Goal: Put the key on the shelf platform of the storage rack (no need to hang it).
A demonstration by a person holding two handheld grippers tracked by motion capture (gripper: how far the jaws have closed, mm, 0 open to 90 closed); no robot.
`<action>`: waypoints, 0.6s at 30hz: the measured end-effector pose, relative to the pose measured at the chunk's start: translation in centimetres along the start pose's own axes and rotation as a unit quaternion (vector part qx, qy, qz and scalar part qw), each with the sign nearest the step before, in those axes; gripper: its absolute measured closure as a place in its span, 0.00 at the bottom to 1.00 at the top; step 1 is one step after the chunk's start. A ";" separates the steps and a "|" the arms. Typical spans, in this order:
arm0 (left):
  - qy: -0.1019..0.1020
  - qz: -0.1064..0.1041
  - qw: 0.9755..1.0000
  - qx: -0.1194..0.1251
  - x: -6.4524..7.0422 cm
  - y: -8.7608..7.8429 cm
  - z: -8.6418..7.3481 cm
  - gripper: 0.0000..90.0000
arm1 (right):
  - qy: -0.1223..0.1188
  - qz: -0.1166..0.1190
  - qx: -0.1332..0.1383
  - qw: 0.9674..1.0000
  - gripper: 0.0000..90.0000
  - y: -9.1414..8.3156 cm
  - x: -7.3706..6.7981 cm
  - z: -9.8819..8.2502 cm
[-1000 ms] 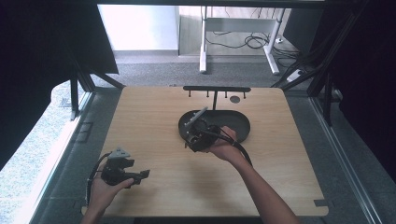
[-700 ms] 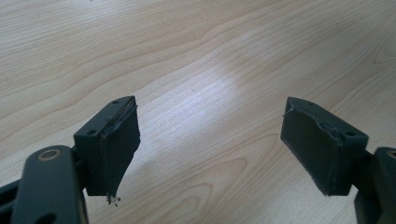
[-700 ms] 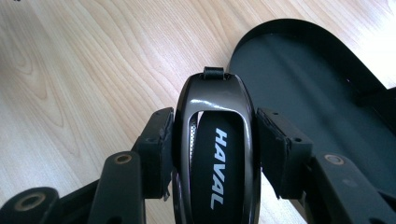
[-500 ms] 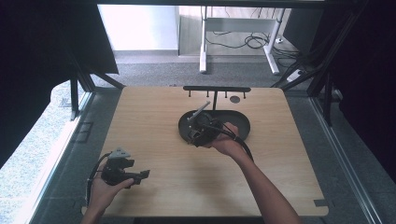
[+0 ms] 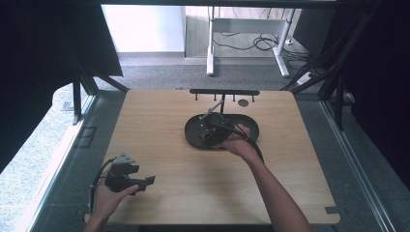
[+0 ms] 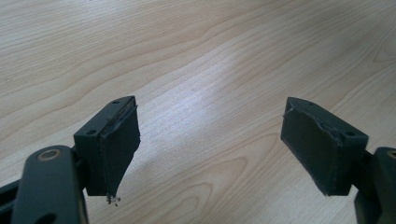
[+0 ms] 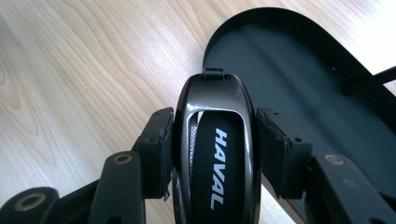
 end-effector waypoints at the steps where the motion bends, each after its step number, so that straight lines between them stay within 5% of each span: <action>1: 0.000 0.000 1.000 0.000 0.0 0.0 0.0 0.22 | 0.006 0.003 0.003 1.000 0.54 0.1 0.2 0.1; 18: -0.003 -0.007 1.000 -0.008 0.0 0.6 -0.4 0.22 | 0.035 -0.005 -0.002 0.999 0.54 1.1 3.9 -0.3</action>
Point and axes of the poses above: each handheld gripper's, and its own axes: y roughly forward along the jaws, z roughly out of its top, x roughly to its right, the point moved 3 cm from there along y, roughly forward along the jaws, and after that the axes turned 2 degrees about z, right-handed, at the moved point
